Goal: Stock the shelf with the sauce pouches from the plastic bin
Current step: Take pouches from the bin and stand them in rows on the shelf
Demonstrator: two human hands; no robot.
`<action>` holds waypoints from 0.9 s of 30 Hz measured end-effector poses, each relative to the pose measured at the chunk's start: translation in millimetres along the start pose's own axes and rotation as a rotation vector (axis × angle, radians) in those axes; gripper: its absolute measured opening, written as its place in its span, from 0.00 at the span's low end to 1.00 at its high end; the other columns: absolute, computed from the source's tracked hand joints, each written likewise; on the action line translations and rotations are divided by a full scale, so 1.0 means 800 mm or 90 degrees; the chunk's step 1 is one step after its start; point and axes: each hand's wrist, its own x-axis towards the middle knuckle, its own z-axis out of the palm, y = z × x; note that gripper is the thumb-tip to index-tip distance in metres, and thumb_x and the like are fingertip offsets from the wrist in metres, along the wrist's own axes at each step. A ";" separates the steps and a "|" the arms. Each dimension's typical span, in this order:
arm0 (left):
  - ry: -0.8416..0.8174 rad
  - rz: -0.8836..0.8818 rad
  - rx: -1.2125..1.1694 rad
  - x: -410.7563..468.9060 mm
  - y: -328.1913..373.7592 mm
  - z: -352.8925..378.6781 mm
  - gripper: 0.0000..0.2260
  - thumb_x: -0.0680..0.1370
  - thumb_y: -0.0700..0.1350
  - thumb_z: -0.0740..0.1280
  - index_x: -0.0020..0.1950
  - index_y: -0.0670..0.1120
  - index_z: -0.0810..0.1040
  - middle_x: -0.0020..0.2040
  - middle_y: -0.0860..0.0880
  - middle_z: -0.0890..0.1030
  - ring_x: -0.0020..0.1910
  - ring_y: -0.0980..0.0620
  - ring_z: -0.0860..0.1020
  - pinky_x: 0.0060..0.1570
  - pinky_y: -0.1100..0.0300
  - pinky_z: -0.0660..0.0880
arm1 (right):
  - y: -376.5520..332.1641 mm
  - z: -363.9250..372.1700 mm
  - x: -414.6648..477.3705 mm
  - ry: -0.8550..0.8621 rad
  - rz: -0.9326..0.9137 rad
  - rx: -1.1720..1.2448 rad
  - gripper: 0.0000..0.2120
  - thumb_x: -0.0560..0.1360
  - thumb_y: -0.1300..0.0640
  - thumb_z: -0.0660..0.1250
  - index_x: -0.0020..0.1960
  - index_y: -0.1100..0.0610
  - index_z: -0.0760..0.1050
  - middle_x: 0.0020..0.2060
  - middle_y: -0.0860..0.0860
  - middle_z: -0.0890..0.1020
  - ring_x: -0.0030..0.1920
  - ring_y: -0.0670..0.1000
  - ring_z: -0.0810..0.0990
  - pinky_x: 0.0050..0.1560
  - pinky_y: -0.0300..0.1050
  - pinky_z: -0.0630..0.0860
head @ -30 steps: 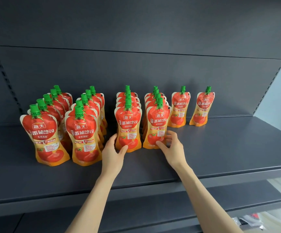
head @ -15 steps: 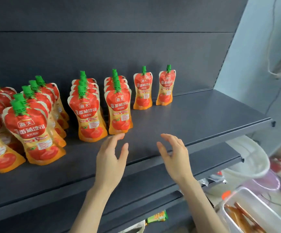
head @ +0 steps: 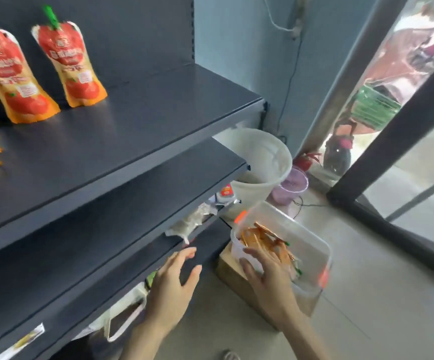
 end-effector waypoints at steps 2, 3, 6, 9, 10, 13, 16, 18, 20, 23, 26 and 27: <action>-0.053 -0.012 -0.003 0.002 0.009 0.043 0.13 0.75 0.40 0.69 0.59 0.47 0.77 0.53 0.55 0.80 0.54 0.55 0.78 0.56 0.60 0.72 | 0.043 -0.018 -0.010 -0.010 0.045 -0.004 0.10 0.77 0.54 0.65 0.57 0.52 0.78 0.55 0.47 0.81 0.57 0.49 0.75 0.51 0.36 0.64; -0.081 -0.016 -0.001 0.004 0.015 0.062 0.13 0.75 0.40 0.69 0.59 0.47 0.77 0.53 0.54 0.79 0.55 0.55 0.77 0.56 0.63 0.71 | 0.062 -0.027 -0.015 -0.008 0.063 -0.004 0.09 0.77 0.54 0.65 0.57 0.52 0.78 0.55 0.47 0.81 0.57 0.50 0.76 0.52 0.38 0.66; -0.166 -0.018 0.016 0.014 0.032 0.110 0.13 0.76 0.42 0.68 0.60 0.48 0.76 0.53 0.55 0.79 0.55 0.57 0.76 0.52 0.73 0.66 | 0.108 -0.050 -0.023 0.027 0.126 0.031 0.08 0.76 0.56 0.67 0.55 0.54 0.79 0.52 0.48 0.82 0.55 0.51 0.77 0.55 0.44 0.71; -0.232 -0.013 0.025 0.040 0.046 0.146 0.14 0.76 0.44 0.67 0.61 0.51 0.75 0.54 0.56 0.77 0.56 0.59 0.74 0.56 0.66 0.68 | 0.144 -0.063 -0.014 0.054 0.185 0.062 0.08 0.76 0.57 0.66 0.55 0.55 0.79 0.52 0.48 0.82 0.56 0.52 0.78 0.57 0.50 0.73; -0.251 -0.013 0.029 0.051 0.049 0.156 0.14 0.76 0.44 0.67 0.61 0.51 0.75 0.54 0.57 0.77 0.56 0.59 0.74 0.57 0.62 0.69 | 0.155 -0.064 -0.007 0.054 0.204 0.062 0.09 0.77 0.57 0.66 0.55 0.55 0.79 0.53 0.49 0.82 0.57 0.52 0.77 0.58 0.50 0.73; -0.305 -0.018 0.044 0.089 0.052 0.187 0.13 0.76 0.45 0.67 0.61 0.53 0.74 0.54 0.56 0.77 0.56 0.57 0.74 0.58 0.58 0.71 | 0.183 -0.065 0.024 0.058 0.250 0.070 0.10 0.77 0.56 0.65 0.57 0.56 0.78 0.55 0.50 0.82 0.58 0.52 0.76 0.59 0.52 0.73; -0.350 -0.018 0.051 0.134 0.047 0.222 0.13 0.76 0.44 0.67 0.61 0.52 0.75 0.54 0.55 0.77 0.56 0.56 0.75 0.58 0.57 0.72 | 0.211 -0.060 0.064 0.059 0.296 0.090 0.10 0.77 0.56 0.65 0.57 0.56 0.78 0.54 0.51 0.82 0.58 0.52 0.77 0.59 0.53 0.73; -0.383 -0.024 0.058 0.168 0.040 0.248 0.13 0.76 0.44 0.67 0.60 0.51 0.75 0.53 0.55 0.77 0.55 0.56 0.75 0.57 0.58 0.72 | 0.228 -0.053 0.092 0.056 0.336 0.099 0.11 0.77 0.56 0.65 0.58 0.57 0.78 0.55 0.52 0.82 0.58 0.53 0.77 0.59 0.54 0.73; -0.417 -0.041 0.067 0.200 0.031 0.272 0.13 0.76 0.43 0.67 0.60 0.50 0.75 0.53 0.55 0.78 0.55 0.55 0.76 0.56 0.58 0.73 | 0.245 -0.045 0.117 0.060 0.386 0.117 0.11 0.77 0.56 0.65 0.58 0.57 0.78 0.55 0.51 0.82 0.57 0.53 0.77 0.58 0.54 0.73; -0.462 -0.080 0.069 0.249 0.008 0.318 0.12 0.76 0.43 0.67 0.59 0.51 0.75 0.51 0.54 0.79 0.53 0.54 0.77 0.55 0.57 0.73 | 0.276 -0.027 0.156 0.075 0.461 0.144 0.10 0.77 0.56 0.65 0.57 0.58 0.79 0.53 0.51 0.83 0.55 0.53 0.78 0.57 0.53 0.73; -0.491 -0.124 0.068 0.286 -0.015 0.356 0.11 0.77 0.44 0.66 0.59 0.50 0.74 0.52 0.53 0.78 0.53 0.55 0.76 0.53 0.61 0.73 | 0.302 -0.011 0.185 0.094 0.511 0.168 0.09 0.77 0.56 0.65 0.55 0.58 0.79 0.50 0.52 0.83 0.53 0.52 0.79 0.56 0.52 0.74; -0.504 -0.140 0.070 0.298 -0.026 0.373 0.11 0.77 0.44 0.66 0.59 0.50 0.74 0.52 0.53 0.78 0.52 0.55 0.76 0.51 0.63 0.72 | 0.316 -0.002 0.197 0.101 0.530 0.175 0.09 0.78 0.56 0.64 0.55 0.57 0.79 0.50 0.51 0.83 0.52 0.52 0.79 0.55 0.52 0.74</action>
